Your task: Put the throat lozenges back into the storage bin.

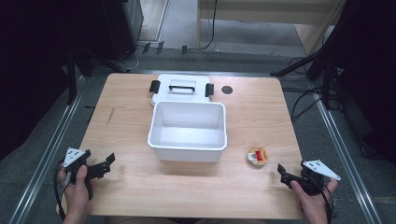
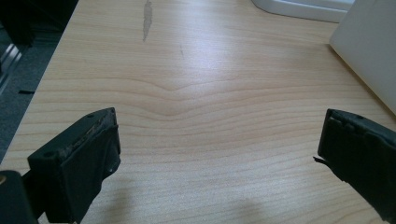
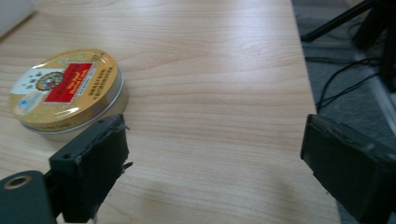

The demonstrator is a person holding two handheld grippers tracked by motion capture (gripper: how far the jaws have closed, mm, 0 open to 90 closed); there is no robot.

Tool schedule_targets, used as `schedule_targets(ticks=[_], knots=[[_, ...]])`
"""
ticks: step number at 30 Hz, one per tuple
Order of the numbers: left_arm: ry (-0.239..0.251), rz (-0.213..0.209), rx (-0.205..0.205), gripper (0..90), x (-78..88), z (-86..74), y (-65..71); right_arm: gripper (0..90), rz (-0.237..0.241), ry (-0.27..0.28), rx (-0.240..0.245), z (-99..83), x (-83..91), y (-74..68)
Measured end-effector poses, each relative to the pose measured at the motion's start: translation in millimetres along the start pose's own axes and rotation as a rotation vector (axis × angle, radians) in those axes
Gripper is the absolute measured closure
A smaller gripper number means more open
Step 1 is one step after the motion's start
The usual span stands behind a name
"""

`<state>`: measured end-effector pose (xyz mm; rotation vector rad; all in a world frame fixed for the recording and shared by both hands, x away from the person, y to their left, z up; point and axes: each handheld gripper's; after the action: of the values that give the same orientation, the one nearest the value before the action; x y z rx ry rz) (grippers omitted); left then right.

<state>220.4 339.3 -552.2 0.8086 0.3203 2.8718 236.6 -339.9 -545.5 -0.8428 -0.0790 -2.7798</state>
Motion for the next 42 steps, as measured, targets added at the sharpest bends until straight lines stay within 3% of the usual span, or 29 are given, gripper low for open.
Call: schedule_targets(ticks=[7, 12, 13, 15, 16, 18, 19, 20, 22, 23, 24, 25, 26, 30, 34, 37, 42], knots=[[-0.003, -0.020, 0.000, 0.0, 2.4, -1.5, -0.2, 12.7, 0.011, -0.082, 0.012, 12.9, 0.9, -2.7], [-0.002, -0.018, -0.009, 0.0, 3.1, -2.3, 1.4, 12.8, 0.042, -0.160, 0.082, 34.8, 4.4, -17.3], [-0.002, -0.019, -0.011, 0.0, 3.3, -2.4, 1.7, 13.1, 0.050, -0.233, 0.098, 45.7, 4.4, -24.3], [0.000, -0.020, -0.011, 0.0, 3.5, -2.5, 1.8, 13.4, 0.054, -0.261, 0.095, 49.2, 3.9, -26.4], [0.003, -0.021, -0.013, 0.0, 3.6, -2.7, 1.8, 13.1, 0.099, -0.353, 0.075, 58.2, 2.0, -32.9], [0.005, -0.022, -0.012, 0.0, 3.5, -2.7, 1.6, 13.1, 0.099, -0.372, 0.089, 60.5, 1.0, -35.8], [0.004, -0.025, -0.010, 0.0, 3.5, -2.7, 1.4, 13.1, 0.100, -0.401, 0.108, 63.4, -0.5, -40.2], [0.002, -0.026, -0.010, 0.0, 3.7, -2.6, 1.1, 12.9, 0.109, -0.471, 0.159, 68.3, -6.8, -50.1], [0.000, -0.029, -0.009, 0.0, 3.6, -2.5, 0.6, 12.9, 0.103, -0.529, 0.192, 71.5, -12.8, -58.8], [0.000, -0.029, -0.009, 0.0, 3.6, -2.5, 0.6, 12.9, 0.103, -0.529, 0.192, 71.5, -12.8, -58.8], [0.000, -0.030, -0.009, 0.0, 3.4, -2.5, 0.7, 12.8, 0.092, -0.606, 0.244, 74.9, -21.2, -68.9], [0.000, -0.030, -0.009, 0.0, 3.4, -2.5, 0.7, 12.8, 0.092, -0.606, 0.244, 74.9, -21.2, -68.9], [0.001, -0.030, -0.009, 0.0, 3.3, -2.5, 0.8, 12.8, 0.079, -0.649, 0.281, 79.0, -27.5, -76.0], [0.000, -0.032, -0.009, 0.0, 3.5, -2.6, 0.7, 12.9, 0.098, -0.687, 0.303, 86.7, -34.7, -83.5], [-0.001, -0.032, -0.009, 0.0, 3.3, -2.5, 0.9, 12.7, 0.092, -0.765, 0.326, 95.0, -48.0, -90.6], [-0.004, -0.034, -0.010, 0.0, 3.1, -2.4, 1.0, 12.6, 0.094, -0.776, 0.328, 97.9, -53.7, -91.4], [-0.004, -0.038, -0.010, 0.0, 3.0, -2.4, 0.8, 10.6, 0.073, -0.788, 0.290, 104.2, -64.3, -89.2]])
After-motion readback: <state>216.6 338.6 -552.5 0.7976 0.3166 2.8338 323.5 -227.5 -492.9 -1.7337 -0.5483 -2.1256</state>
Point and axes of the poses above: each handheld gripper's, and its own axes: x roughly backward along the jaws, z roughly out of its top, y roughly to its right, and after that the axes turned 4 degrees about x, right-handed
